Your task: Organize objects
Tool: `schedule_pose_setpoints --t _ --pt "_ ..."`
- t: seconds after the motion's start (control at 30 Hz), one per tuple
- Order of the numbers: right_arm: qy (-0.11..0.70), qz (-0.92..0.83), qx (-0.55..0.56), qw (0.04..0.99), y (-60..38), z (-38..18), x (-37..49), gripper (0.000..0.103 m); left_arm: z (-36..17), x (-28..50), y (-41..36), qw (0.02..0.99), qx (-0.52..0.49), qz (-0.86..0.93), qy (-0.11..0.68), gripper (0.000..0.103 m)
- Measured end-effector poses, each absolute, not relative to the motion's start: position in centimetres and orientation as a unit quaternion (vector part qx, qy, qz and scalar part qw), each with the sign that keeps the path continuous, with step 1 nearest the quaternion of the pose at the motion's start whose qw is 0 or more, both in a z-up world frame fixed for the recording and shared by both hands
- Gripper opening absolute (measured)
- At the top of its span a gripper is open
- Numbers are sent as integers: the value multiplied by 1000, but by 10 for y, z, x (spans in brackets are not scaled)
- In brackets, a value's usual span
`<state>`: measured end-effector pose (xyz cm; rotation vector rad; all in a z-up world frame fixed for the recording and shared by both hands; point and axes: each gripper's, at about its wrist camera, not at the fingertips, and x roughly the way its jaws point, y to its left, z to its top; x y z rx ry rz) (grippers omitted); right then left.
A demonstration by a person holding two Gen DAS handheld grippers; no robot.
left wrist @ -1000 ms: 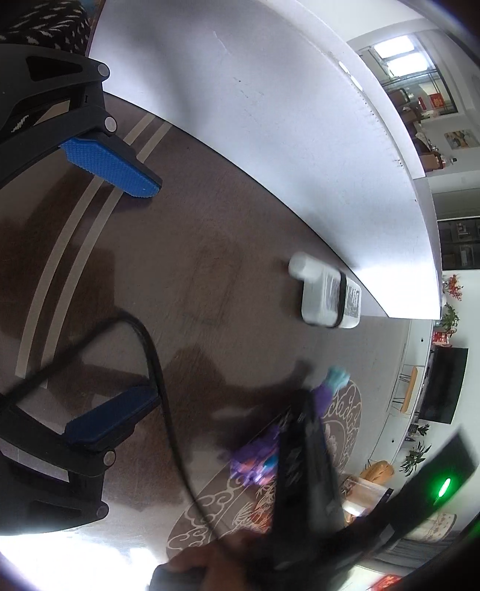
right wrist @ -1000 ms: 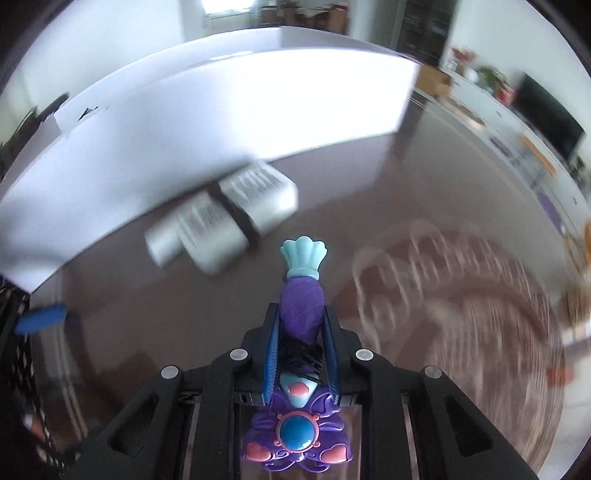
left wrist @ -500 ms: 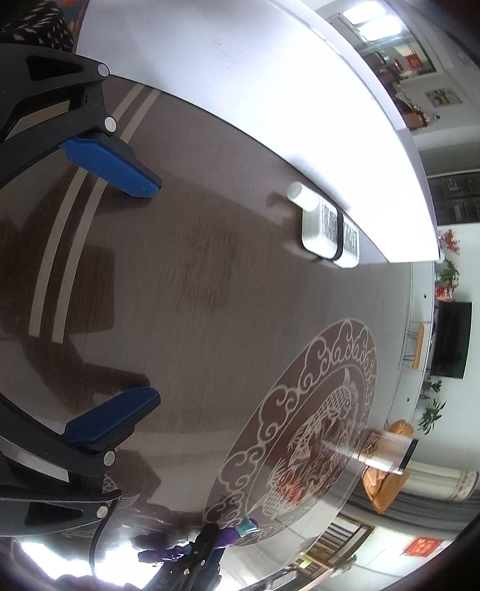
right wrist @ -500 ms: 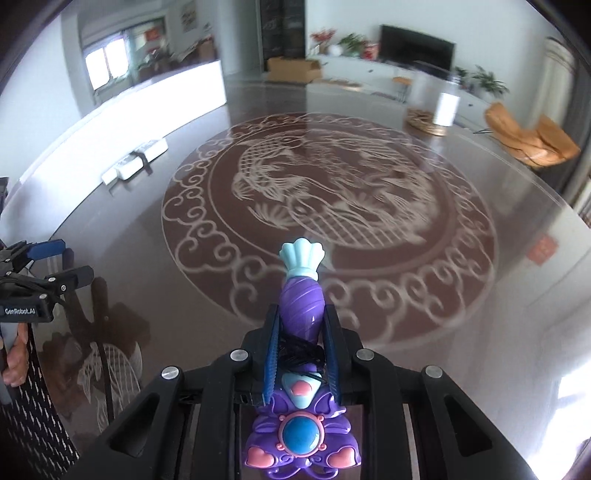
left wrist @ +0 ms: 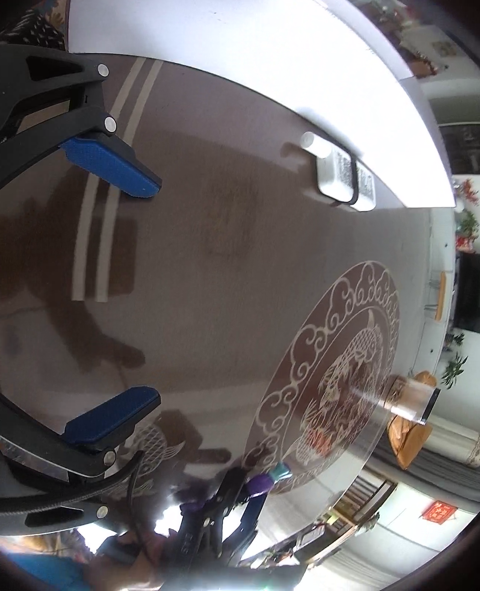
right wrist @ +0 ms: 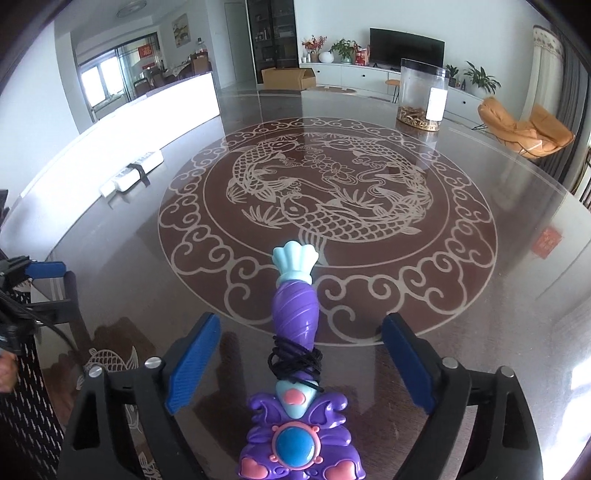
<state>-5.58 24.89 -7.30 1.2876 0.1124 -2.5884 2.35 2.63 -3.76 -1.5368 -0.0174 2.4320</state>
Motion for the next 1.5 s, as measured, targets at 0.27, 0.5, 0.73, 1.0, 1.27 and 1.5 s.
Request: schedule_pose_setpoints --t 0.27,0.5,0.73,1.0,1.27,1.5 --pt "65 -884 447 118 240 -76 -55 96 -31 35 4 118 -523 843 -38 103" --pt "66 -884 448 117 239 -76 -55 98 -31 37 10 83 -504 860 -12 103" --pt "66 -883 449 117 240 -76 -55 98 -29 38 17 62 -491 869 17 103" --pt "66 -883 449 117 240 -76 -55 98 -31 36 18 48 -490 870 22 103" --pt "66 -883 449 117 240 -76 -55 99 -31 37 23 41 -488 871 36 103" --pt "66 -883 449 117 240 -76 -55 98 -31 37 22 36 -488 871 36 103"
